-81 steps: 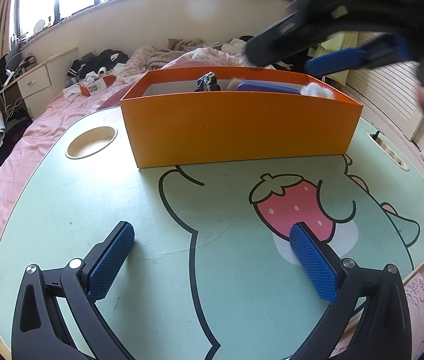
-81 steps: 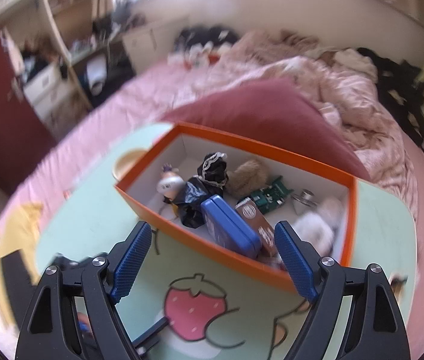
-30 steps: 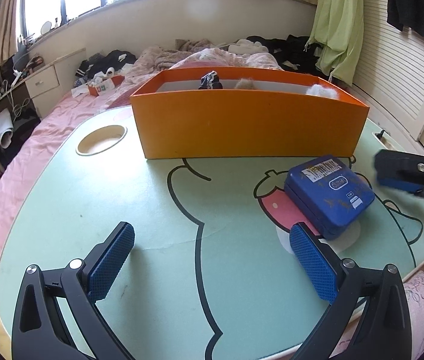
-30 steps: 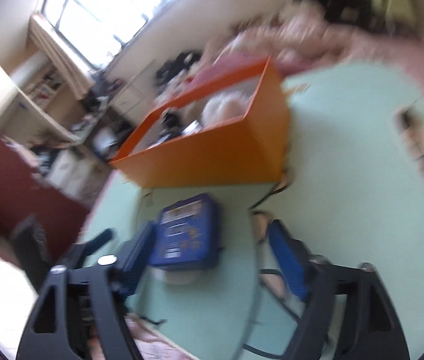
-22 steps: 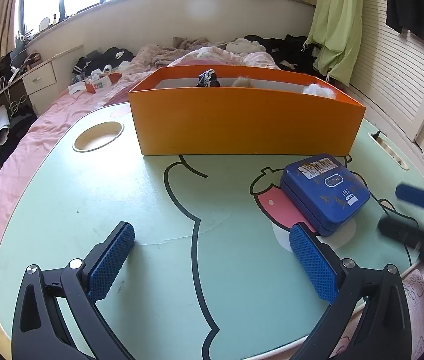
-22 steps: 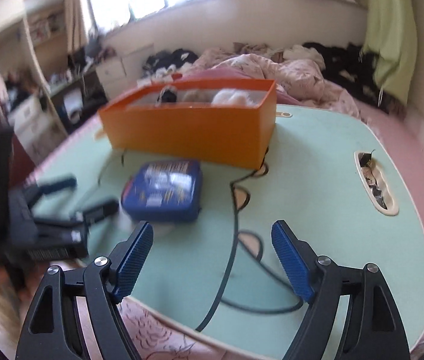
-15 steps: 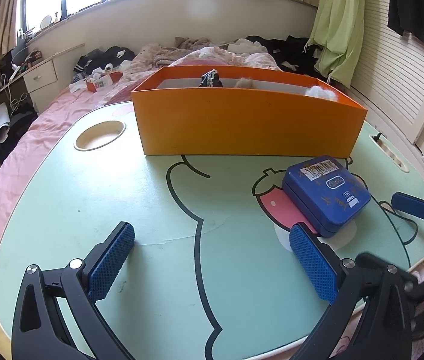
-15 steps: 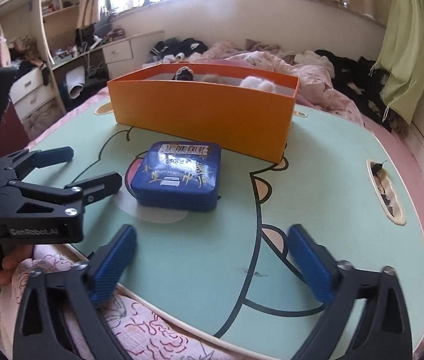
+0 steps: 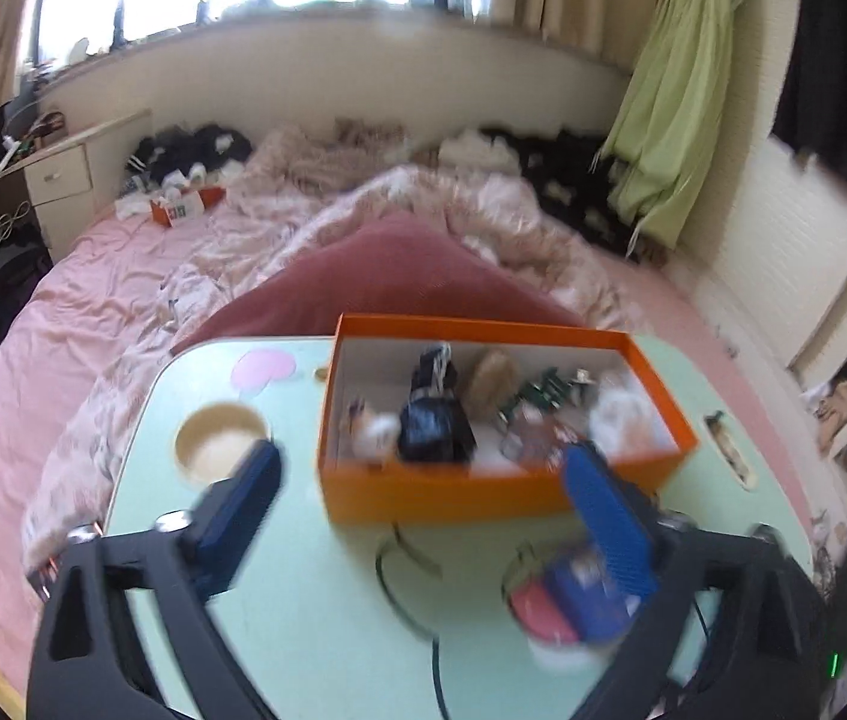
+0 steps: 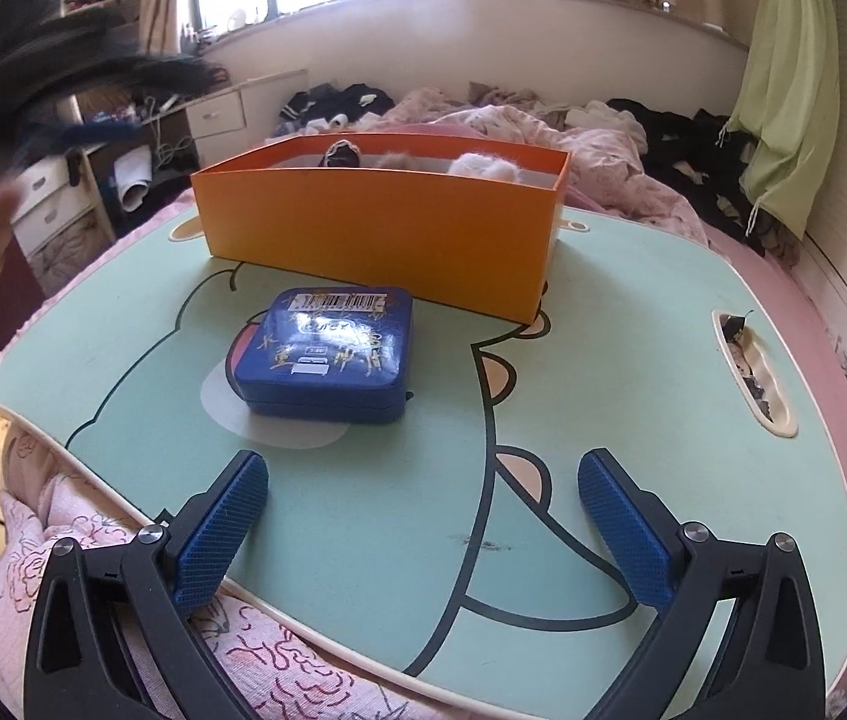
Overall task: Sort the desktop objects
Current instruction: 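Reach into the orange box and grasp the black cloth bag with the left gripper, then lift the black bag out and place it beside the blue tin with the left gripper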
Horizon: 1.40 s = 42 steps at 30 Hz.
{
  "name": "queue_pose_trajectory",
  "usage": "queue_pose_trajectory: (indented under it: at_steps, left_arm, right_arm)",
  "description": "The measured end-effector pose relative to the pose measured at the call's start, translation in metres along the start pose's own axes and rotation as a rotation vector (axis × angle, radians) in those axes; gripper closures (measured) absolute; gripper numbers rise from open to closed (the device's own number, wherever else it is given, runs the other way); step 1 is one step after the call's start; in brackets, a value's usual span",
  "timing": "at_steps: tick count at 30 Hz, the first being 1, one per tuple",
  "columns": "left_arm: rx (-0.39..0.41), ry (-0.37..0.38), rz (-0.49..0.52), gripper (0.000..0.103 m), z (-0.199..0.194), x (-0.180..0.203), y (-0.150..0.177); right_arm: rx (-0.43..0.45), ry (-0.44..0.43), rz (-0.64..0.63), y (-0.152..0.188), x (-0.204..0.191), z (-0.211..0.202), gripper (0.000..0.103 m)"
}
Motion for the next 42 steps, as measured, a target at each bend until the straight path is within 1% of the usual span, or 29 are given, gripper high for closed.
queue_pose_trajectory:
  at_steps: [1, 3, 4, 6, 7, 8, 9, 10, 11, 13, 15, 17, 19, 21, 23, 24, 25, 26, 28, 30, 32, 34, 36, 37, 38, 39, 40, 41, 42]
  left_arm:
    - [-0.053, -0.007, 0.011, 0.027, 0.016, 0.004, -0.006]
    - [-0.157, -0.028, 0.019, 0.029, 0.053, 0.009, -0.014]
    - [-0.189, -0.050, 0.016, 0.030, 0.068, 0.010, -0.015]
    - [-0.235, -0.129, 0.003, 0.042, 0.097, 0.003, -0.016]
    - [-0.253, -0.152, -0.006, 0.052, 0.107, 0.001, -0.015]
    - [-0.278, -0.163, -0.021, 0.059, 0.117, -0.002, -0.013]
    - [-0.314, -0.155, -0.041, 0.063, 0.127, -0.003, -0.008]
    - [-0.333, -0.153, -0.042, 0.070, 0.130, -0.003, -0.006]
    - [-0.323, -0.153, -0.029, 0.076, 0.130, 0.000, -0.006]
    - [-0.331, -0.099, -0.033, 0.080, 0.125, 0.004, -0.002]
    - [-0.301, -0.044, -0.029, 0.084, 0.111, 0.009, -0.003]
    - [-0.224, -0.025, -0.019, 0.084, 0.088, 0.014, -0.011]
    - [-0.148, 0.013, -0.017, 0.084, 0.056, 0.018, -0.018]
    - [-0.070, 0.054, -0.029, 0.084, 0.016, 0.022, -0.019]
    - [0.009, 0.064, -0.033, 0.084, -0.019, 0.021, -0.015]
    - [0.043, 0.081, -0.031, 0.084, -0.036, 0.022, -0.010]
    - [0.052, 0.098, -0.026, 0.084, -0.042, 0.024, -0.006]
    - [0.038, 0.110, -0.009, 0.084, -0.045, 0.028, 0.009]
    - [-0.026, 0.101, 0.024, 0.083, -0.032, 0.032, 0.032]
    - [-0.070, 0.056, 0.050, 0.083, -0.013, 0.034, 0.058]
    - [-0.052, 0.002, 0.059, 0.081, -0.002, 0.031, 0.073]
    - [-0.033, -0.022, 0.052, 0.078, 0.007, 0.029, 0.082]
    - [-0.041, -0.009, 0.044, 0.069, 0.009, 0.029, 0.086]
    - [-0.035, 0.009, 0.040, 0.058, 0.006, 0.028, 0.086]
    - [-0.017, 0.027, 0.035, 0.045, 0.000, 0.029, 0.086]
    - [0.016, 0.043, 0.029, 0.038, -0.008, 0.029, 0.085]
    - [0.050, 0.050, 0.023, 0.026, -0.017, 0.027, 0.084]
    - [0.082, 0.046, 0.015, 0.019, -0.023, 0.023, 0.082]
    - [0.108, 0.034, 0.008, 0.019, -0.030, 0.018, 0.082]
  right_arm:
    - [0.000, 0.000, 0.000, 0.000, 0.000, 0.000, 0.000]
    - [0.000, -0.001, 0.000, -0.001, 0.001, 0.000, 0.000]
    - [0.000, -0.001, 0.000, -0.001, 0.000, -0.001, 0.000]
    - [0.000, -0.002, 0.000, -0.001, 0.000, -0.001, 0.000]
    - [0.000, -0.002, 0.000, -0.001, 0.000, -0.001, 0.000]
    - [0.001, -0.002, 0.000, -0.001, -0.001, -0.001, 0.000]
    - [0.001, -0.003, 0.000, -0.001, 0.000, -0.001, 0.000]
    - [0.001, -0.003, 0.000, -0.001, 0.000, -0.001, 0.000]
    - [0.001, -0.003, 0.000, -0.001, 0.000, -0.001, 0.000]
    - [0.001, -0.002, -0.001, -0.001, -0.001, -0.002, 0.000]
    - [0.001, -0.003, 0.000, -0.001, -0.001, -0.002, 0.000]
    - [0.001, -0.003, -0.001, -0.001, -0.001, -0.002, 0.000]
    - [0.001, -0.003, -0.001, -0.001, -0.001, -0.002, 0.000]
    - [0.001, -0.003, -0.001, -0.001, 0.000, -0.002, 0.000]
    - [0.002, -0.003, -0.001, -0.001, 0.000, -0.002, 0.000]
    - [0.002, -0.003, -0.001, -0.001, 0.000, -0.002, 0.000]
    - [0.001, -0.003, -0.001, -0.001, 0.000, -0.002, 0.000]
    - [0.002, -0.003, -0.001, -0.001, 0.000, -0.002, 0.000]
    - [0.002, -0.003, -0.001, -0.001, 0.000, -0.002, 0.000]
    - [0.002, -0.003, -0.002, -0.001, 0.000, -0.001, 0.000]
    - [0.001, -0.003, -0.001, 0.000, 0.000, -0.001, 0.000]
    - [0.002, -0.003, -0.001, 0.000, 0.000, -0.001, 0.000]
    - [0.002, -0.003, -0.001, -0.001, 0.000, -0.001, 0.000]
    - [0.003, -0.003, -0.001, -0.001, 0.000, -0.001, 0.000]
    - [0.003, -0.003, -0.001, -0.001, 0.000, -0.001, 0.000]
    - [0.003, -0.003, -0.002, -0.001, 0.000, -0.001, 0.000]
    - [0.002, -0.003, -0.002, -0.001, 0.001, -0.001, 0.000]
    - [0.003, -0.003, -0.002, -0.001, 0.001, -0.001, 0.000]
    - [0.003, -0.004, -0.002, -0.001, 0.001, -0.001, 0.000]
Point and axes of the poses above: each gripper's, at about its wrist camera, not at the fingertips, and z roughly the way its jaws point, x to its right, y to its underside, the point moved 10 cm from there along z, roughly the way its jaws point, and after that the axes turned 8 degrees about -z, right-handed, at the moved point
